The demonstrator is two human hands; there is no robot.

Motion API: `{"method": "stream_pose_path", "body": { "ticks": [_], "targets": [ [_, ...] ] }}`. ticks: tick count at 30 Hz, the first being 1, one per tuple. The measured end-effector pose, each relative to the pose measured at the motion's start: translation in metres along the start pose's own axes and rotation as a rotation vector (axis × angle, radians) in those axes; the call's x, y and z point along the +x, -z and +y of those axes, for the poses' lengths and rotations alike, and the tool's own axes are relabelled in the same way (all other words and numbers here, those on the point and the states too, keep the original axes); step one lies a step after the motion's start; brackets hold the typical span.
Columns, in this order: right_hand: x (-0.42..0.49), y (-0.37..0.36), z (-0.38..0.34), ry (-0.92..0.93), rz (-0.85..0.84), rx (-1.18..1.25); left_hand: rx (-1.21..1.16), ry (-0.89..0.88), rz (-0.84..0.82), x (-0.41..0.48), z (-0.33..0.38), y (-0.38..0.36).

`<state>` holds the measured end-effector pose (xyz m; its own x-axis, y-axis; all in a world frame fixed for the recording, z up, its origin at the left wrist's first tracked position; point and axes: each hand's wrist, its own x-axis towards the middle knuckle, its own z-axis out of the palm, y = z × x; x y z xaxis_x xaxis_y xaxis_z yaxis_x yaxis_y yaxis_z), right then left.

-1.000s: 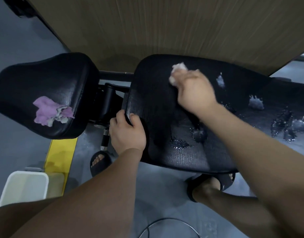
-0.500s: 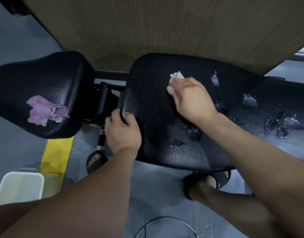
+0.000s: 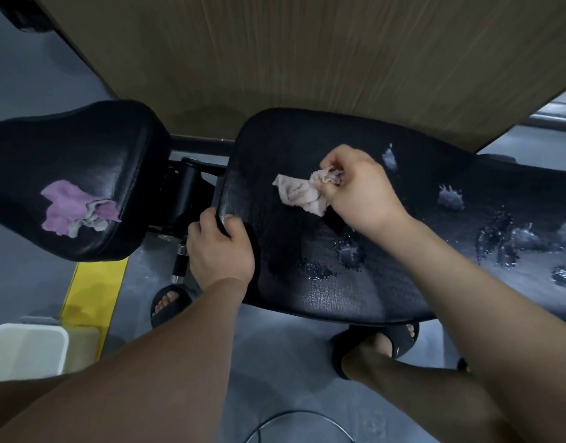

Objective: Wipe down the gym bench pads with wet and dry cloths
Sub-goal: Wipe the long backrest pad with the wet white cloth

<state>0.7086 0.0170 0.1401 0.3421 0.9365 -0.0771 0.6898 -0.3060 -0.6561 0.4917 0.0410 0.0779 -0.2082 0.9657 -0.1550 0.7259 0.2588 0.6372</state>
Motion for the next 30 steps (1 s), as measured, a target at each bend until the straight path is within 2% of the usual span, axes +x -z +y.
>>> {"method": "stream_pose_path", "body": {
  "ticks": [3,5,9,12,16,21,26,30],
  "targets": [
    [-0.005,0.000,-0.006,-0.038,0.097,0.168,0.007,0.002,0.004,0.000,0.001,0.000],
    [-0.008,-0.001,-0.012,-0.017,0.042,0.221,0.003,0.002,0.007,0.000,0.001,0.000],
    [-0.010,-0.005,-0.010,0.182,-0.117,-0.019,0.003,0.003,0.005,-0.001,0.001,0.001],
    [-0.014,-0.005,-0.007,0.318,-0.191,-0.005,0.006,0.008,0.004,-0.001,0.002,0.001],
    [-0.014,-0.015,-0.006,0.405,-0.077,-0.145,0.004,0.006,0.003,-0.001,0.002,0.001],
    [-0.022,-0.041,0.005,0.586,-0.106,-0.257,0.010,-0.003,-0.004,-0.002,0.002,0.001],
    [-0.018,-0.036,0.014,0.557,-0.072,-0.373,0.016,0.002,-0.001,-0.002,0.002,0.001],
    [0.025,-0.014,0.034,0.229,0.139,-0.486,0.009,-0.005,-0.004,-0.001,0.001,0.001]
  ]
}}
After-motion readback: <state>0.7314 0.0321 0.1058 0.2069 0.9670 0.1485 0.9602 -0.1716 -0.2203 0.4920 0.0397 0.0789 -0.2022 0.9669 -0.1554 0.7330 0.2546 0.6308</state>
